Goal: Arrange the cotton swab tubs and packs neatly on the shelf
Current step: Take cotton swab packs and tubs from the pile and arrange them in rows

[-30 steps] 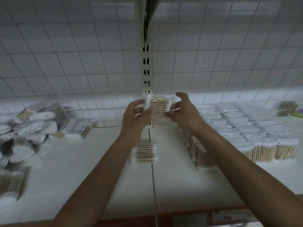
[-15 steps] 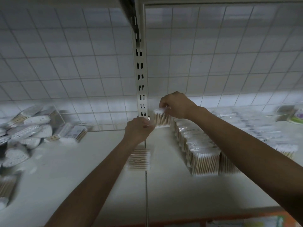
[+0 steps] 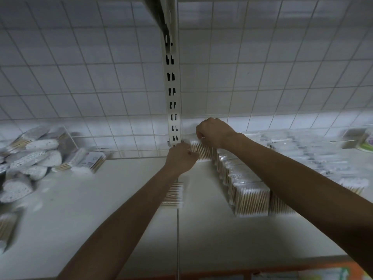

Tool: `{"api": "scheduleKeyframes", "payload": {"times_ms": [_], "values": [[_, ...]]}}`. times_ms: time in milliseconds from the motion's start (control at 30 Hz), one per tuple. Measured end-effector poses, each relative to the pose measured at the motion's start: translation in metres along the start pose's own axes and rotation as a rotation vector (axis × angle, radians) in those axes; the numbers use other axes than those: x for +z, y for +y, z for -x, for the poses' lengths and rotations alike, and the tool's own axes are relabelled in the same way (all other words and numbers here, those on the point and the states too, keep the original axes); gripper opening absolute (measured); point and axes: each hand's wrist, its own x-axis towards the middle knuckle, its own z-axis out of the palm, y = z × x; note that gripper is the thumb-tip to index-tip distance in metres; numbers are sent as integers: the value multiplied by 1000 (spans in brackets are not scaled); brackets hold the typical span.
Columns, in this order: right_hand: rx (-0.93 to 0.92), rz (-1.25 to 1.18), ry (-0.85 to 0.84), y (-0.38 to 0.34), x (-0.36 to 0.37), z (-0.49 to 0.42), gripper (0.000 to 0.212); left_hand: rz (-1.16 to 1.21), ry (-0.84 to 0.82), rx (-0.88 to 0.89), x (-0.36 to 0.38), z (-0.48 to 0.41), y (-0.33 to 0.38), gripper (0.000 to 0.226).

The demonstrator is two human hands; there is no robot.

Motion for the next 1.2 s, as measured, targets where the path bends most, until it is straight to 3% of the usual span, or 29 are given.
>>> {"api": "scheduleKeyframes", "payload": {"times_ms": [67, 167, 367, 500, 600, 833, 900, 1033, 1200], "values": [[3, 6, 16, -1, 2, -1, 21, 19, -12, -13, 0, -1, -1, 11], [11, 26, 32, -3, 4, 0, 20, 36, -5, -12, 1, -3, -3, 23], [4, 42, 53, -6, 3, 1, 18, 83, 5, -11, 0, -2, -3, 9], [7, 66, 74, -9, 6, 3, 15, 59, 34, -18, -1, -2, -4, 26], [11, 63, 64, -9, 6, 3, 15, 47, 20, -9, -4, 0, -3, 22], [27, -104, 200, -39, -12, 39, 25, -203, -135, 247, -44, 29, -9, 22], [-29, -209, 103, -58, -7, 58, 27, -335, -222, 262, -57, 39, -18, 29], [-43, -355, -115, -85, 8, 83, 39, -434, -344, 132, -75, 54, -38, 70], [1, -517, -237, -104, 18, 98, 35, -351, -467, 64, -80, 68, -55, 67]]}}
